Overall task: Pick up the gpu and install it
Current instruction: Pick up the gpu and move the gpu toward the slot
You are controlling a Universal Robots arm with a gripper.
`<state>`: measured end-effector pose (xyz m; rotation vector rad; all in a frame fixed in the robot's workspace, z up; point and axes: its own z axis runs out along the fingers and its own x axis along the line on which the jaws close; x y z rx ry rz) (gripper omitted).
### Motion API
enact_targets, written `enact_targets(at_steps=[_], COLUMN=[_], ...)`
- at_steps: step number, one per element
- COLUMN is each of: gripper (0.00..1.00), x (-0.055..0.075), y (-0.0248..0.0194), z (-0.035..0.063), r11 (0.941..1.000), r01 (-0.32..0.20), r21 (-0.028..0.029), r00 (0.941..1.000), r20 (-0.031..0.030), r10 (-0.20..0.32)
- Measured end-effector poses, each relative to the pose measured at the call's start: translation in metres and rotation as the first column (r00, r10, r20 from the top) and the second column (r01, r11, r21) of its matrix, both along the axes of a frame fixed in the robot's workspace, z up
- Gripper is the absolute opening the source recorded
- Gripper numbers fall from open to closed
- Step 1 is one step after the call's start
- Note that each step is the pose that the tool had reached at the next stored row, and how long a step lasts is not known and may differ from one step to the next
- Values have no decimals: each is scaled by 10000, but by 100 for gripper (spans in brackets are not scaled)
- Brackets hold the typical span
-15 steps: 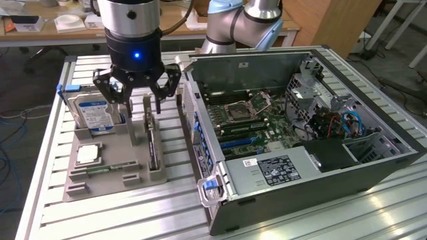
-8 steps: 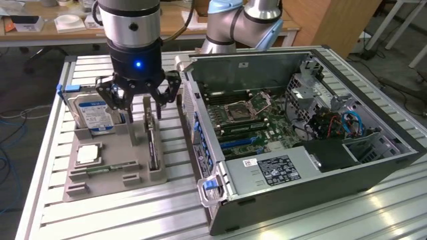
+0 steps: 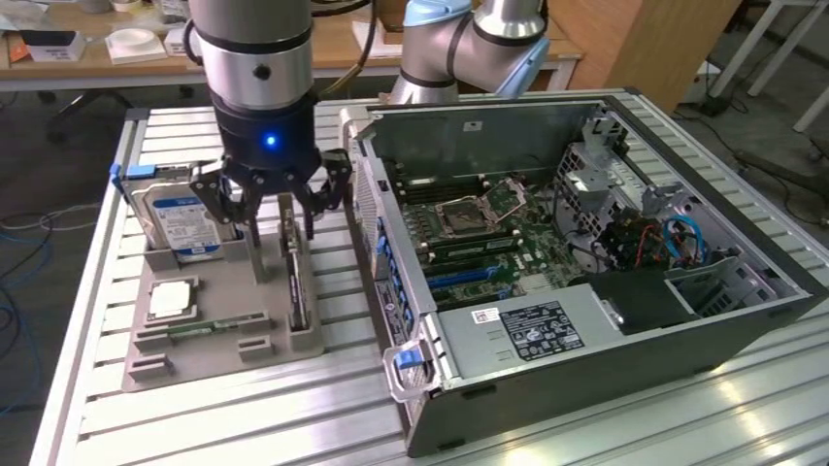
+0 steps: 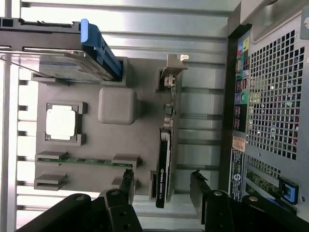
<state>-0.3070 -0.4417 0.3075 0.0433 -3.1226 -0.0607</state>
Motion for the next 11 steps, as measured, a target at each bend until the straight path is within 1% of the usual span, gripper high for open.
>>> enact_targets(at_steps=[11], gripper=[59], x=[0], y=[-13], z=[-200], r11=[10000], r01=[0], r21=[0], r00=[10000], r20=[0], r10=[0])
